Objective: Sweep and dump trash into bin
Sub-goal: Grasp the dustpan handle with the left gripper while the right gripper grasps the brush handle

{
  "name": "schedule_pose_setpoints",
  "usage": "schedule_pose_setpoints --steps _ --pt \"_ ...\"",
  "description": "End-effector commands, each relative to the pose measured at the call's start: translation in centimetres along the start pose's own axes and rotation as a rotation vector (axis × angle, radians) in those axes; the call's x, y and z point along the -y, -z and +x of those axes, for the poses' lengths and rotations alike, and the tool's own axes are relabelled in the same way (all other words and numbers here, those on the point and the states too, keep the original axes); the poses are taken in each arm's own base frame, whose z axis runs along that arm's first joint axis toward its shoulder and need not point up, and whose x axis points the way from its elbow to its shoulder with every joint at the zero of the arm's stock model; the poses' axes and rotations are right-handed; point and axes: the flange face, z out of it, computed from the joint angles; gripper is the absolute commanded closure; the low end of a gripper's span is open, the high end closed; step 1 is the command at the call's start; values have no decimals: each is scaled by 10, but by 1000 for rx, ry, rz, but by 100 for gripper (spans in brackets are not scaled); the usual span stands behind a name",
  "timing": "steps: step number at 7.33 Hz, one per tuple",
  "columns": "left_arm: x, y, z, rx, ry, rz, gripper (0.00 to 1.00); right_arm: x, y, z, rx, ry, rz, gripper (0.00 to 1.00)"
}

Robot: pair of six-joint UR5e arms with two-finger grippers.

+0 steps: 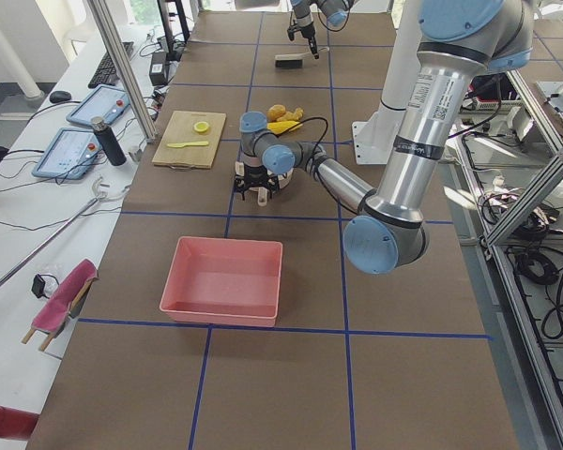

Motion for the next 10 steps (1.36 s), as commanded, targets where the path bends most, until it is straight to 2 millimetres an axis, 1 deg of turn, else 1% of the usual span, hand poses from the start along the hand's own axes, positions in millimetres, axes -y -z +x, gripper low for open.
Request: schedule_pose_setpoints --steps 1,2,3,4,5,6,7,8,9,10 --pt "0 -8 1 -15 4 -5 2 7 6 -13 9 20 18 100" --pt "-4 -10 3 -18 4 -8 6 9 13 -19 17 30 32 100" --pt "-5 -10 6 -33 1 2 44 10 28 -19 35 25 61 100" --pt "-7 -11 9 -58 6 12 91 14 47 -7 58 -4 97 100" --pt "-6 -9 9 -64 4 18 100 16 52 -13 57 14 114 100" --pt "-4 -6 8 -60 2 24 100 19 70 -8 69 1 155 100" --pt "-3 5 8 -47 -1 36 100 24 72 -9 70 -12 161 100" --pt "-4 16 3 -34 5 45 100 33 80 -10 83 -19 175 100" --pt "-3 23 4 -25 2 53 100 32 100 8 119 -64 203 100" --pt "-4 33 -1 -22 21 42 100 32 124 20 159 -89 246 100"
